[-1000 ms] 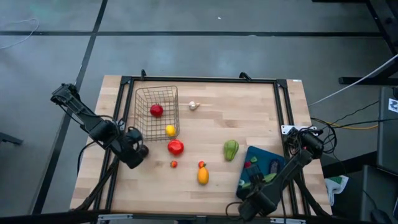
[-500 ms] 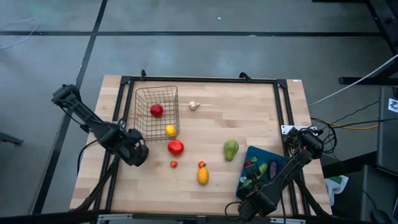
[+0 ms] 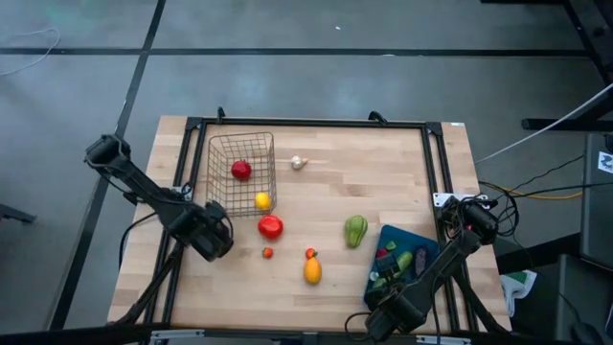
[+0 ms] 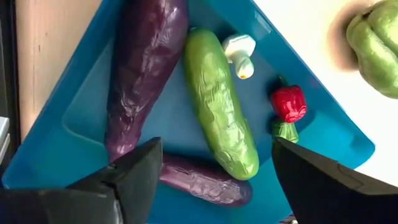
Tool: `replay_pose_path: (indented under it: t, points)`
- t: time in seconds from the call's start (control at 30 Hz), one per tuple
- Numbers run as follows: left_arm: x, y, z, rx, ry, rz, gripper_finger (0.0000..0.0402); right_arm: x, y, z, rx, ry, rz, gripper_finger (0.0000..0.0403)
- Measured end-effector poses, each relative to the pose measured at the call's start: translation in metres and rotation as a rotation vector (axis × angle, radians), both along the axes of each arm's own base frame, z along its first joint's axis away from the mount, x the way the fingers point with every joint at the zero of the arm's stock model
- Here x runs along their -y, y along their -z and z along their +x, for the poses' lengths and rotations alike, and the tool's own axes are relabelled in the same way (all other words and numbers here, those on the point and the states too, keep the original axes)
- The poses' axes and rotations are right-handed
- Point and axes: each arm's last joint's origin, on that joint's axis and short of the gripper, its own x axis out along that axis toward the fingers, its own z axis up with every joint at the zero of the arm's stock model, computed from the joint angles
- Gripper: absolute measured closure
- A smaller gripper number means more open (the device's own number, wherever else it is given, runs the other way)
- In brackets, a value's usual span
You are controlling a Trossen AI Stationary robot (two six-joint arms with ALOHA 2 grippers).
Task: Sort produce into baskets
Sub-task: Put the violet plum into the blue bin
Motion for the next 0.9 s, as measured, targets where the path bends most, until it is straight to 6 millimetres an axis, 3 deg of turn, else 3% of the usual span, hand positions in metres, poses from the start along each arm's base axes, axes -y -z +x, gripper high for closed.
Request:
replay_pose_path:
  t: [0.37, 0.6, 0.9]
  points:
    - [0.012, 0.029, 0.016, -0.078, 0.011, 0.061, 0.0006, 0.0, 0.0, 0.0, 0.0, 0.0, 0.0, 0.0104]
    - [0.015, 0.038, 0.019, -0.115, 0.024, 0.07, 0.0009, 0.0, 0.0, 0.0, 0.0, 0.0, 0.0, 0.0104]
    - [0.017, 0.039, 0.017, -0.178, 0.021, -0.012, 0.0085, 0.0, 0.0, 0.0, -0.001, 0.0, -0.001, 0.0104]
